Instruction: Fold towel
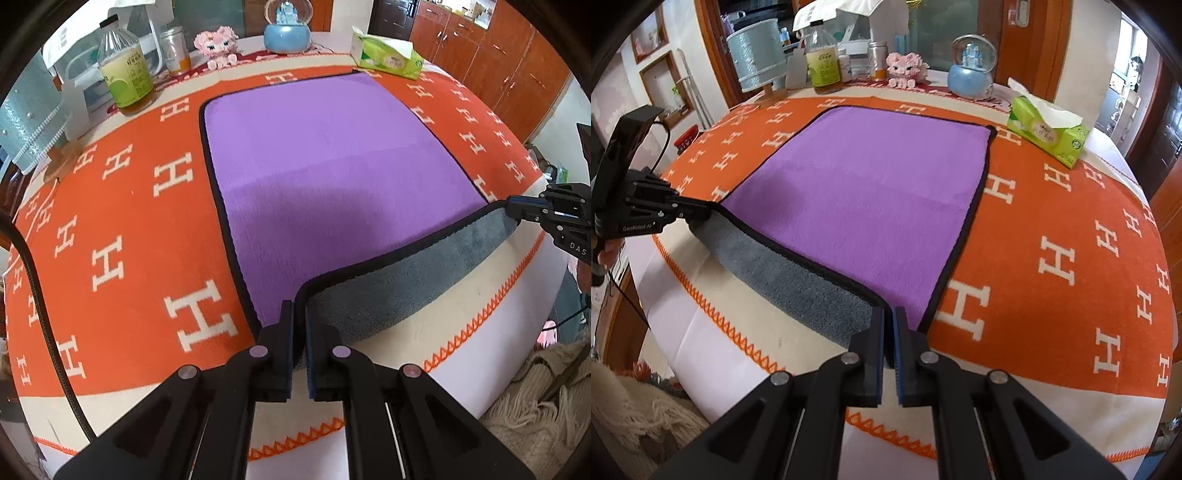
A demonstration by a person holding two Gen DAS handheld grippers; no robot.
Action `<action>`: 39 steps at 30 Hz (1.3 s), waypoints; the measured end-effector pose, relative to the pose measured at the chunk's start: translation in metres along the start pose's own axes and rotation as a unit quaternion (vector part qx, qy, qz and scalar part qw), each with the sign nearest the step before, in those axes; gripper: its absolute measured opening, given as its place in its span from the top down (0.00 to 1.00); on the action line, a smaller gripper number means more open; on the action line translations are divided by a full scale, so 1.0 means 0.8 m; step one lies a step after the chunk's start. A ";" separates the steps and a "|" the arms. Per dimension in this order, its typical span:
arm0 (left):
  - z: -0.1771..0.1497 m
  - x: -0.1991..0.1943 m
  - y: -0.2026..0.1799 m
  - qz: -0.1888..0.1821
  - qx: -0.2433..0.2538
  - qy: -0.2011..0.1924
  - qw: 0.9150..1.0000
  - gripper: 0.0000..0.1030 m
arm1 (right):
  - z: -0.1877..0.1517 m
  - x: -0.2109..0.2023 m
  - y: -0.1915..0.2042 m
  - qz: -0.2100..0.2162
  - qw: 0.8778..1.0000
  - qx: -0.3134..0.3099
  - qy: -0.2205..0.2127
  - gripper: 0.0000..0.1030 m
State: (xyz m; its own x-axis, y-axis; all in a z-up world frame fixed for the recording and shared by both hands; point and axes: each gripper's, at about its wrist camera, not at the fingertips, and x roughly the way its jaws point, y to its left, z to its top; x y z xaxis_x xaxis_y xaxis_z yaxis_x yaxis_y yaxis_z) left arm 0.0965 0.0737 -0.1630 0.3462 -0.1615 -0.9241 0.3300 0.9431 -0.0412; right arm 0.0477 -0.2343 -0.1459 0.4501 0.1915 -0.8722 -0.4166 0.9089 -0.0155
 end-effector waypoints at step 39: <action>0.229 0.063 0.088 0.097 -0.101 -0.111 0.984 0.97 | 0.231 0.081 -0.098 -0.127 0.984 0.063 -0.104 0.96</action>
State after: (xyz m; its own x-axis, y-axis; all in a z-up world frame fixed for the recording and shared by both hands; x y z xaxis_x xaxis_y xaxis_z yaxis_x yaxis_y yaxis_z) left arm 0.2979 0.0783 -0.1426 0.5764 -0.0120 -0.8171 0.0664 0.9973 0.0322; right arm 0.2559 -0.2247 -0.1110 0.6846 0.0120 -0.7288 -0.1743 0.9735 -0.1478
